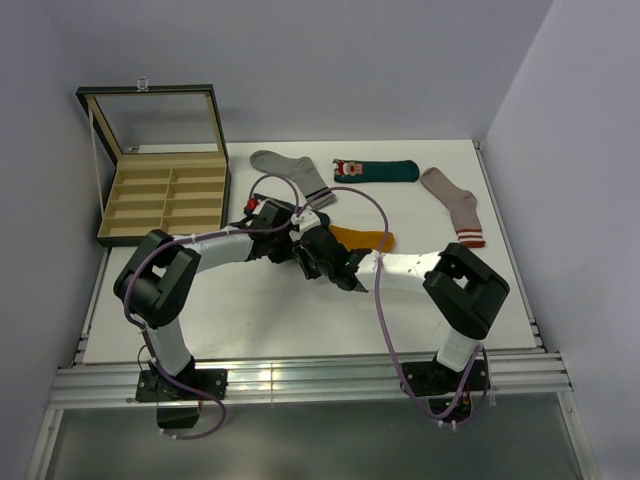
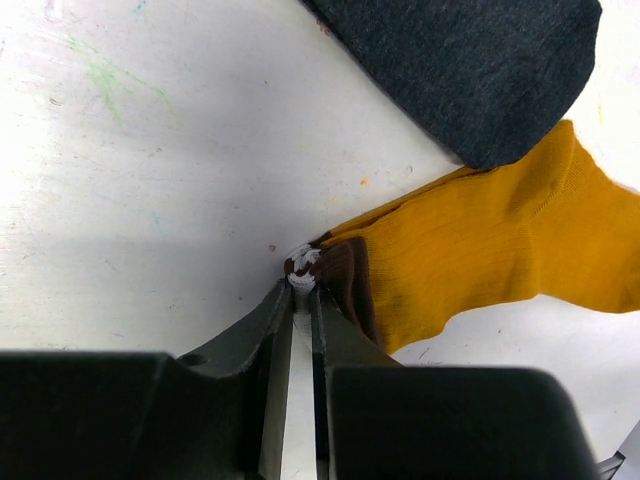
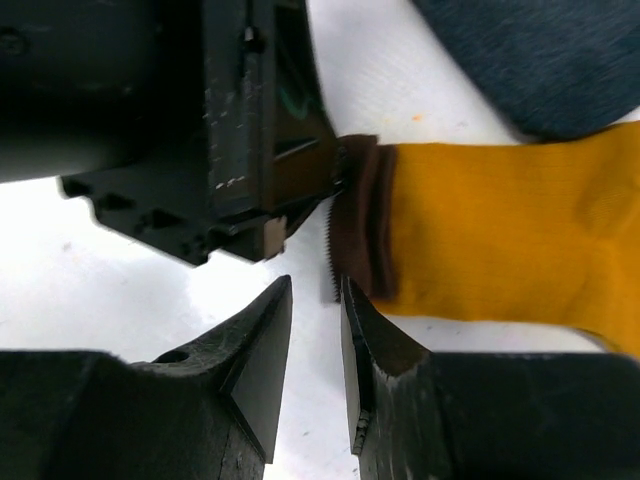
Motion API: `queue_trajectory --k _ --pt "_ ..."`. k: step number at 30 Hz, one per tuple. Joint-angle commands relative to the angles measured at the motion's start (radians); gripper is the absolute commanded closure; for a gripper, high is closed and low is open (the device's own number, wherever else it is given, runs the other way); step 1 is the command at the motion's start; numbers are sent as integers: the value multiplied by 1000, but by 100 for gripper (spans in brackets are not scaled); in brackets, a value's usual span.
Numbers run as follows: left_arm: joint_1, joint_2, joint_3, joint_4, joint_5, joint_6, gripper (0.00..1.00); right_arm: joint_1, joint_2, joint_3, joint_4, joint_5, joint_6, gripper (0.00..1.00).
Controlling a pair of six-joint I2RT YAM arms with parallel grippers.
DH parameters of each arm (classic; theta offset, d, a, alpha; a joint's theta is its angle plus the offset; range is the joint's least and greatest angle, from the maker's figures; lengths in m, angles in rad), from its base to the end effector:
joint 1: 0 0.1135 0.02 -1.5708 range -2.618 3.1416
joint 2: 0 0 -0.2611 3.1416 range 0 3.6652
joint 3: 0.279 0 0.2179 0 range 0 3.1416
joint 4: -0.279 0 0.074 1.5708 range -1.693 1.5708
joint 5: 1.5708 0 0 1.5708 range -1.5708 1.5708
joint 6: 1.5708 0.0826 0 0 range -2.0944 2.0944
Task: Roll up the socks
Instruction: Roll the sock at the center of the board.
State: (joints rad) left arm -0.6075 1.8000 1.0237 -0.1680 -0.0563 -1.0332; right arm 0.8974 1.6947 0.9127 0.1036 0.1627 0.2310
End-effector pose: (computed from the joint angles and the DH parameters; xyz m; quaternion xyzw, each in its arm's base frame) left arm 0.3003 -0.2031 0.1371 -0.2094 0.9277 -0.2070 0.2296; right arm 0.2376 0.2764 0.1700 -0.2609 0.8611 0.1681 0.4027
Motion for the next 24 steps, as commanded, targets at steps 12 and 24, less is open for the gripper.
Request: queue_trajectory --k 12,24 --pt "-1 27 15 -45 -7 32 84 37 76 31 67 70 -78 66" --pt "-1 27 -7 -16 6 21 84 31 -73 -156 215 152 10 66"
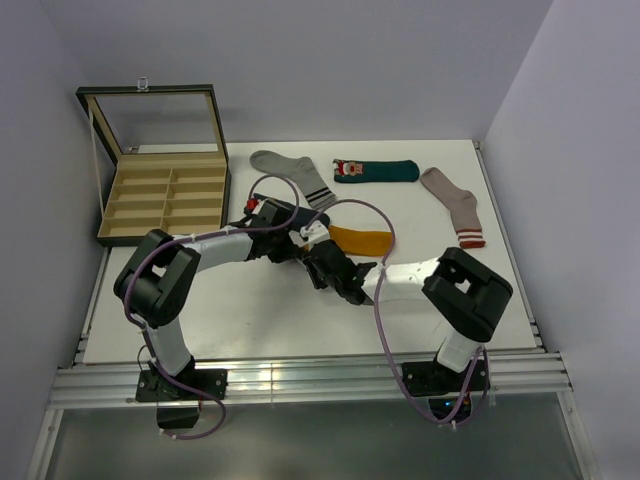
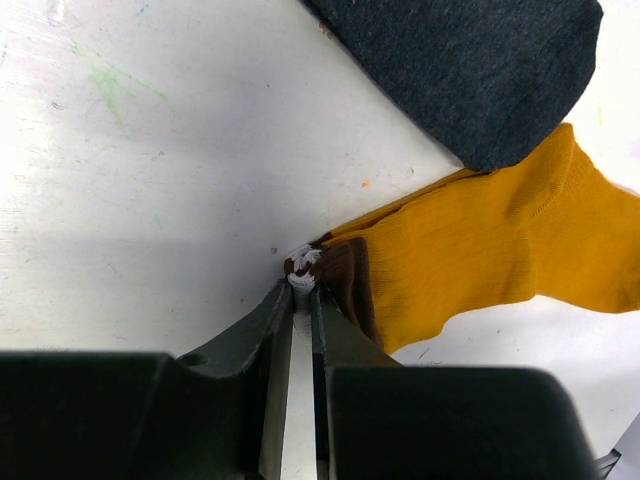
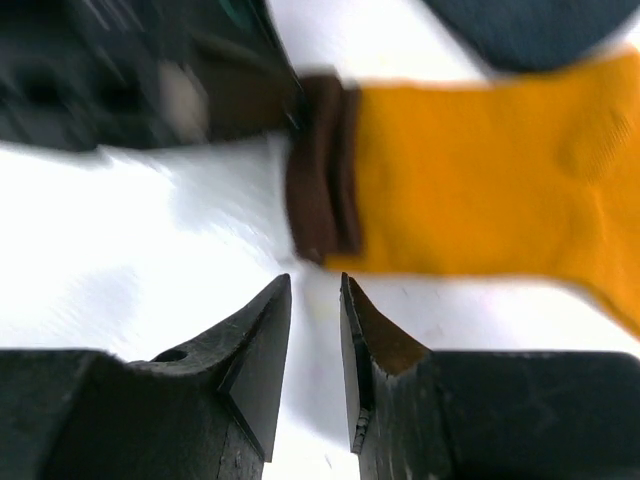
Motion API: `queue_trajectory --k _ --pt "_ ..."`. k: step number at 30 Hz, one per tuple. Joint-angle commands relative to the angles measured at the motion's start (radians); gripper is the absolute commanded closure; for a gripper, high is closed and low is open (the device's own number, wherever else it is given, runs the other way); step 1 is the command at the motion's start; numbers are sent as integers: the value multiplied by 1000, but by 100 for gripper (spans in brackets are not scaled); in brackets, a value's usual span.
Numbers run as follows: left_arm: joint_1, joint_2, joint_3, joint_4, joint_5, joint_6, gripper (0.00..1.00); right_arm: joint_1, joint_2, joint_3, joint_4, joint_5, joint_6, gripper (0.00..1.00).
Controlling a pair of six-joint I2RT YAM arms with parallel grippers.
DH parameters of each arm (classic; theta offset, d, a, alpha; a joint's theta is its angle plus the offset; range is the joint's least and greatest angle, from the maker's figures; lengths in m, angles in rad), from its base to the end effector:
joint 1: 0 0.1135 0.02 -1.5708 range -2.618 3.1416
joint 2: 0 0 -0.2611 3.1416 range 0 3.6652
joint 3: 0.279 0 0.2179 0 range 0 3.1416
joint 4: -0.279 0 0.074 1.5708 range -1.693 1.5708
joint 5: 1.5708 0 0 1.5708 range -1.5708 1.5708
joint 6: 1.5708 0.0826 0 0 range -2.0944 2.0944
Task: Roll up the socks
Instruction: Roll the sock at the center of the board.
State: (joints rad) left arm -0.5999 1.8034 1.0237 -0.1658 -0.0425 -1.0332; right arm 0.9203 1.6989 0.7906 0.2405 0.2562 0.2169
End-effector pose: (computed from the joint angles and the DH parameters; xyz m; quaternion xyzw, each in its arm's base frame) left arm 0.3016 -0.2020 0.1361 -0.2109 0.9277 -0.2103 0.2253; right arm 0.2288 0.2661 0.1489 -0.2551 0.8570 0.1361 0.4265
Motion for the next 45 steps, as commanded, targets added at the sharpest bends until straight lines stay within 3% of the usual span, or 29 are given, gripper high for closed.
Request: queue_trajectory --k 1,6,28,37,45 --pt "-8 25 -7 -17 -7 21 84 8 -94 -53 92 61 24 66" --pt "-9 27 -1 -23 -10 22 84 9 -147 -76 137 29 -5 63" --pt "-3 76 104 -101 7 70 84 28 4 -36 276 54 -73 63" --pt "-1 68 81 -100 9 67 84 29 -24 -42 281 87 -90 60" --pt "-1 60 78 -101 10 76 84 29 53 -14 272 72 -77 60"
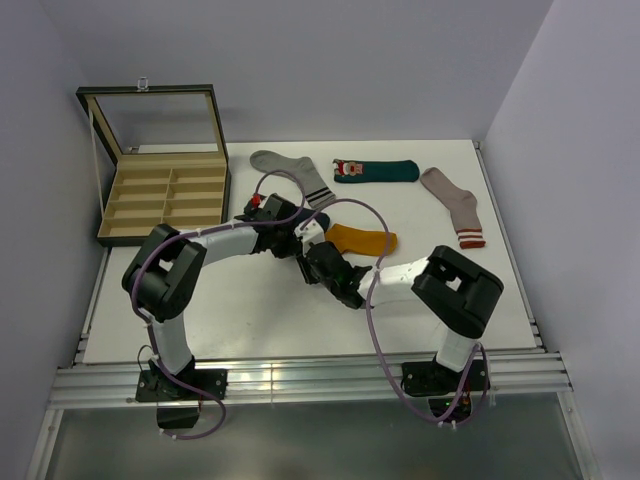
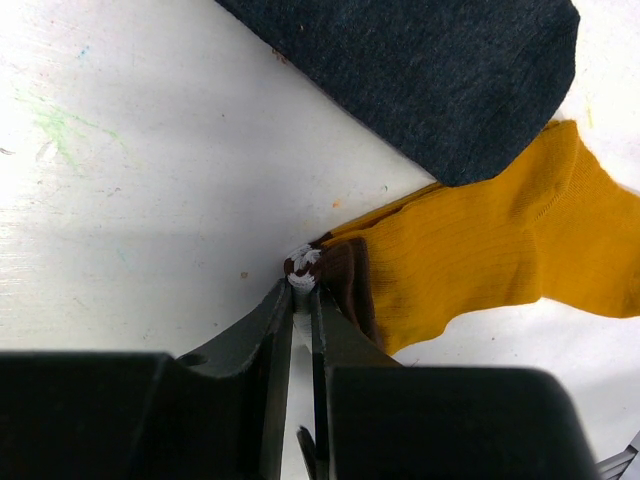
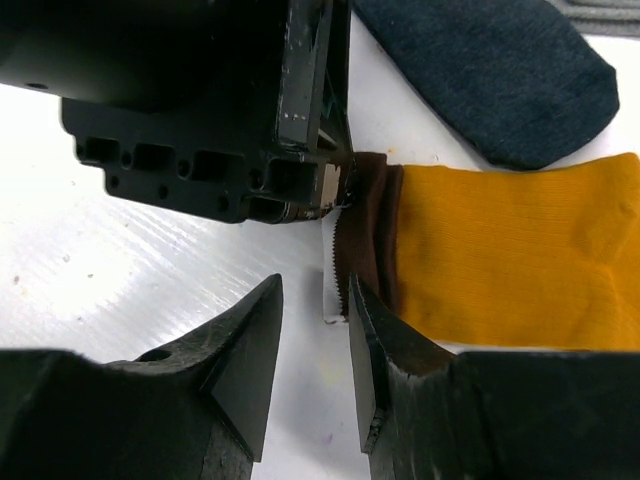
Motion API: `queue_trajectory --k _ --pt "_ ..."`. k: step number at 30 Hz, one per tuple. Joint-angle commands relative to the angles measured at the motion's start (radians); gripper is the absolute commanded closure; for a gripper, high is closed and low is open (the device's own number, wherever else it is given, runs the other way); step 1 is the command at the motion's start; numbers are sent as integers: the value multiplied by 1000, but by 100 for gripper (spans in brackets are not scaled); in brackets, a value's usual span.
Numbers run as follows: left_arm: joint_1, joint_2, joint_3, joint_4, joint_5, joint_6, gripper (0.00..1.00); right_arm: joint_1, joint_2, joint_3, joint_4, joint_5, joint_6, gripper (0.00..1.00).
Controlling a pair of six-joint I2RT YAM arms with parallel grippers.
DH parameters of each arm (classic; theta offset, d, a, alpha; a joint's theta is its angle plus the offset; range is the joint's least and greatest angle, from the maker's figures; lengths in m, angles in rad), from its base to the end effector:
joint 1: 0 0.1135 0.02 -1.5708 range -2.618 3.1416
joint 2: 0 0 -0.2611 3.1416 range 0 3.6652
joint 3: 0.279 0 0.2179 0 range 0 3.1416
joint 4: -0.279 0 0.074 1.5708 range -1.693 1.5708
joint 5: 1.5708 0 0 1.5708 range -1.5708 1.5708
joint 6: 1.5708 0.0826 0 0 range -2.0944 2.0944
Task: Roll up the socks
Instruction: Roll the sock at the center of the board.
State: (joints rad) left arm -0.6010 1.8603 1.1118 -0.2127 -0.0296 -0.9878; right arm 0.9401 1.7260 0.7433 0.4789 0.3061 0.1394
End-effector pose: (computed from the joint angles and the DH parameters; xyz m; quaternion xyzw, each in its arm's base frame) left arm 0.3136 -0.2120 0.1368 -0.1877 0.9352 -0.2042 0.2203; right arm 0.2326 0.2763 0.1567 -0.2603 0.8139 0.1457 0.4986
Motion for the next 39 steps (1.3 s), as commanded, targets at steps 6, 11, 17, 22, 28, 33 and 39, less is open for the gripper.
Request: queue_trajectory --k 6,11,17,22,28,33,39 --pt "1 -3 -13 -56 -1 31 84 8 75 56 12 34 5 59" --pt "3 -7 -15 -63 -9 35 84 8 90 45 9 53 22 59" --pt "3 -9 -26 -60 -9 34 84 9 31 54 -20 57 17 59" --pt "4 -6 -21 -65 -9 38 84 11 0 60 -16 60 8 59" --pt "4 -7 -21 -67 -10 40 84 11 35 76 -11 67 5 58" --pt "4 -9 -26 -68 -9 40 84 9 66 87 -11 71 8 58" --pt "4 -9 -20 -74 -10 41 85 9 119 105 -54 74 25 58"
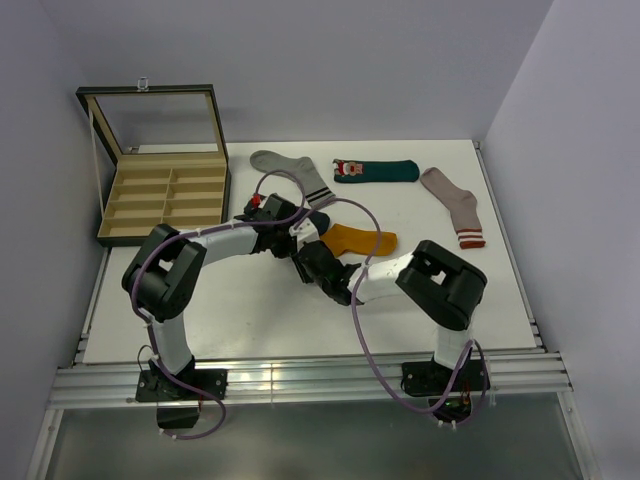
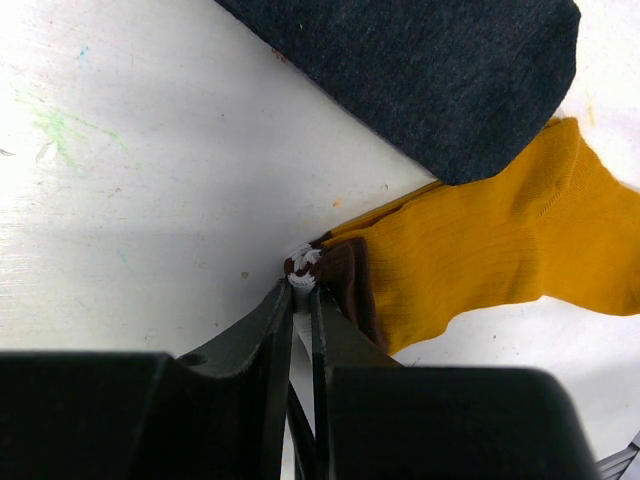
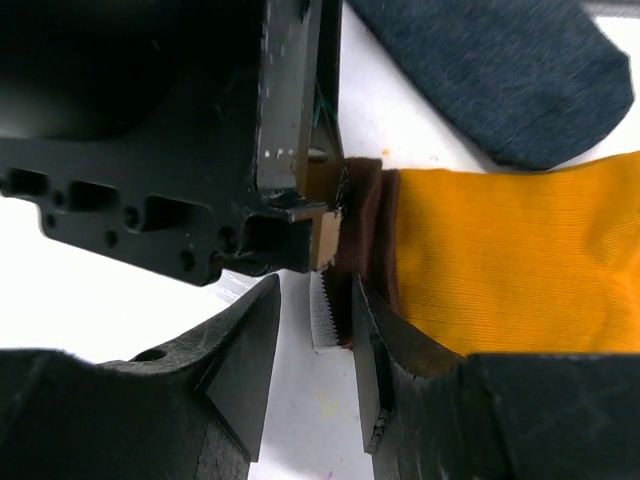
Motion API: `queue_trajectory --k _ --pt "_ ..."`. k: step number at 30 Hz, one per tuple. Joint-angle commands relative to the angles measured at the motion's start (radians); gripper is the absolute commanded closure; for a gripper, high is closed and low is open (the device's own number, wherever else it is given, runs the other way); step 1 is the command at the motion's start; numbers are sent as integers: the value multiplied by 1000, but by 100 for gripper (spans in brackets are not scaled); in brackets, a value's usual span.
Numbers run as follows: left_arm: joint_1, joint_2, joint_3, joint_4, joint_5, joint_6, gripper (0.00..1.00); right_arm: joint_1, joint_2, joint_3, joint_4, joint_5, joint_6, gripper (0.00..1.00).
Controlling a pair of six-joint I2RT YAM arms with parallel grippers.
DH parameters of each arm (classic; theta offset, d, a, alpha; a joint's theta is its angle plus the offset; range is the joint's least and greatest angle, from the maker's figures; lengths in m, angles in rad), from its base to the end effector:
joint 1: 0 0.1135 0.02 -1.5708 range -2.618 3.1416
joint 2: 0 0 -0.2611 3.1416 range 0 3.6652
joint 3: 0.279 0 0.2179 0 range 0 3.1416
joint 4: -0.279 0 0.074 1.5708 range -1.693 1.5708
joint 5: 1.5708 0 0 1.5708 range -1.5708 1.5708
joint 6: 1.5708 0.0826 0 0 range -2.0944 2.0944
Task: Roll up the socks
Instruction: Roll the sock at the center of the board.
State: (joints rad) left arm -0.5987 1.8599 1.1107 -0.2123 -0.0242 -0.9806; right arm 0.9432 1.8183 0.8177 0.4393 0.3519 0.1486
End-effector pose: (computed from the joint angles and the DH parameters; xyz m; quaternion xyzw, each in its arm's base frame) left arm 0.3136 -0.2115 0.1366 -0.1846 0.9359 -0.2049 0.2194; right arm 0.2437 0.2875 0.1420 -0.2554 0.8274 0.1162 0.4865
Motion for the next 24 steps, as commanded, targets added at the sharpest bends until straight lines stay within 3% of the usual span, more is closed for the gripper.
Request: queue_trajectory --k 1,7,10,14,15,18,20,24 --pt "2 -8 -17 -79 -16 37 84 6 30 29 -25 30 23 58" --pt "14 -14 -11 -85 -10 39 84 6 42 18 -91 61 66 60" --pt "27 -25 -17 -81 0 33 84 5 52 12 -114 76 81 68" --pt "42 -47 -29 -73 12 17 82 -1 61 9 -155 70 109 89" --pt "43 -51 -32 -65 13 13 82 -6 61 6 -157 64 115 100" --pt "51 -83 -60 -32 15 -16 72 -29 41 -8 -145 -6 128 100" --pt "57 -119 -84 -16 15 -41 60 -47 15 -15 -131 -71 141 100" --pt "71 -192 -143 28 -6 -79 45 -101 -33 -31 -106 -314 181 100"
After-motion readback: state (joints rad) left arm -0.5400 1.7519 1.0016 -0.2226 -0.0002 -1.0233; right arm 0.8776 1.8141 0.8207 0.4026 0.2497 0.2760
